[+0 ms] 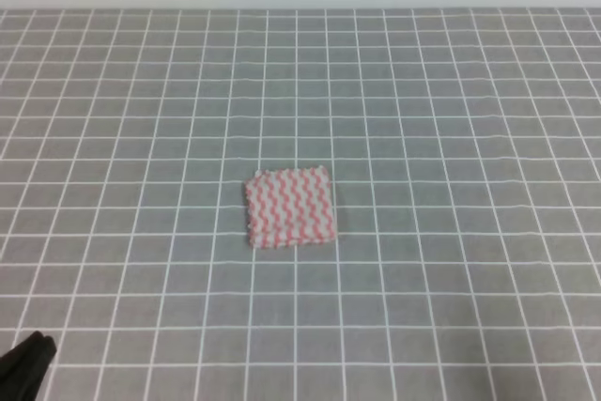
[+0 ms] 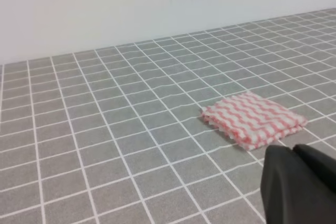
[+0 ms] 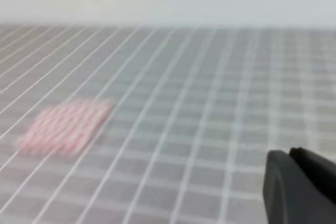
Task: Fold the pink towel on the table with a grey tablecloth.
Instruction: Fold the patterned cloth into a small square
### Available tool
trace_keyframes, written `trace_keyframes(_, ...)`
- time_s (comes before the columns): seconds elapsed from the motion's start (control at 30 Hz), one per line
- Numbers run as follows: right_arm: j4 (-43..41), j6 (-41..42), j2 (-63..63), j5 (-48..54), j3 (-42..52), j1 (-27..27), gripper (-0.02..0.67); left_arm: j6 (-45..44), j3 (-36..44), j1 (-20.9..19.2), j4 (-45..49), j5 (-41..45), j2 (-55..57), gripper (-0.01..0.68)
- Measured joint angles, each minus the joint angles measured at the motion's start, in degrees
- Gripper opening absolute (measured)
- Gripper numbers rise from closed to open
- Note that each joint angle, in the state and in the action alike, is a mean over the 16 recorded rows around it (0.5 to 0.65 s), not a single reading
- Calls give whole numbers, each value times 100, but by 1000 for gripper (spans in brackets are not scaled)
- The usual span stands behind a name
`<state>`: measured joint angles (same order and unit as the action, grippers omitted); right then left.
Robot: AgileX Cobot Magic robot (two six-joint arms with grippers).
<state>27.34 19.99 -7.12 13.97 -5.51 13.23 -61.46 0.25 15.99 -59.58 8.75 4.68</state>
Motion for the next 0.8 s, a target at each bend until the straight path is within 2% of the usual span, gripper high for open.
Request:
trace_keyframes(0.3,4,66,712,-412,262,-739,-15,0,0,0,0,-1,13,-3)
trace_keyframes(0.63,-141,189,836,-653,511,-816,-15,0,0,-1,0,-3,32,-3)
trace_keyframes(0.8,-558,-150,829,-337,569,-821,-15,0,0,-3,0,3,52,-3)
